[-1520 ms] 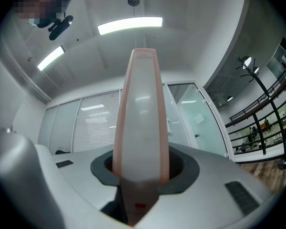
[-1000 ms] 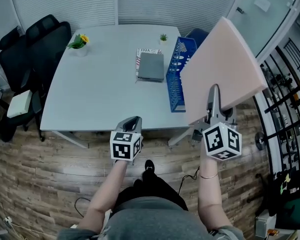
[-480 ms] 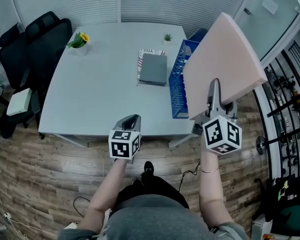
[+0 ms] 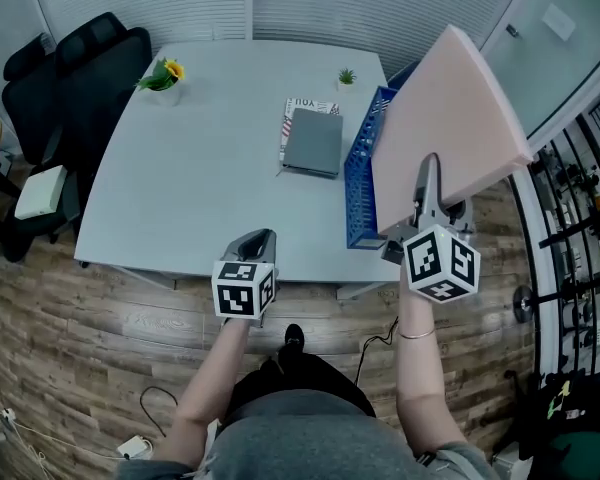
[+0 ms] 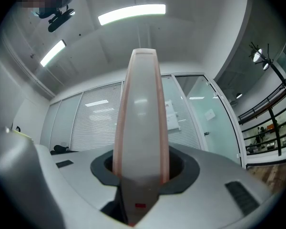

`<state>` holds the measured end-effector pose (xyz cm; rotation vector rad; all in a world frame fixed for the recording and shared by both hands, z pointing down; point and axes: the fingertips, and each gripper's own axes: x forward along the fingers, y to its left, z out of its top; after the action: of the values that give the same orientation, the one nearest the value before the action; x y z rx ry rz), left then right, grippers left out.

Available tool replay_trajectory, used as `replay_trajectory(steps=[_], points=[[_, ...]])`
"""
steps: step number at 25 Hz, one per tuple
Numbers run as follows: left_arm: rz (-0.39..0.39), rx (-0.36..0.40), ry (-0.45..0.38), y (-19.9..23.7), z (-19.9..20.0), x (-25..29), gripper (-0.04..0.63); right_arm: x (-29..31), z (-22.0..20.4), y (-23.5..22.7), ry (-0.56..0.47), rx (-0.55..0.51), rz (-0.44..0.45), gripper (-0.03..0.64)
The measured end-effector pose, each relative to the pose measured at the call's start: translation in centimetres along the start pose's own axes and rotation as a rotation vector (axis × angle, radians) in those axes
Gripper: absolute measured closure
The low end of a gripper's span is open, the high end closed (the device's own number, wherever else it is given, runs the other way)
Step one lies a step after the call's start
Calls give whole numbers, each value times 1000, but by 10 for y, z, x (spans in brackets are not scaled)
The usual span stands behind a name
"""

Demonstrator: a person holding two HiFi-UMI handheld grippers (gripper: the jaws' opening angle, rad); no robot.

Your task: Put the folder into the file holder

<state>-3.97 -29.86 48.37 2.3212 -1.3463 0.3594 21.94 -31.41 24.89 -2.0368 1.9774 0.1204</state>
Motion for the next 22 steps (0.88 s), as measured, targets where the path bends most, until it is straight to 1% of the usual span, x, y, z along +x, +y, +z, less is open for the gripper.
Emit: replay_trajectory(steps=[10, 16, 22], points=[[35, -28, 10, 13, 3, 16, 565, 28, -23, -10, 9, 1, -20, 454], [44, -33, 25, 20, 2, 24, 565, 32, -37, -8, 13, -2, -11, 454], [40, -29, 38, 17, 0, 32, 565, 30, -47, -7, 11, -6, -7, 454]])
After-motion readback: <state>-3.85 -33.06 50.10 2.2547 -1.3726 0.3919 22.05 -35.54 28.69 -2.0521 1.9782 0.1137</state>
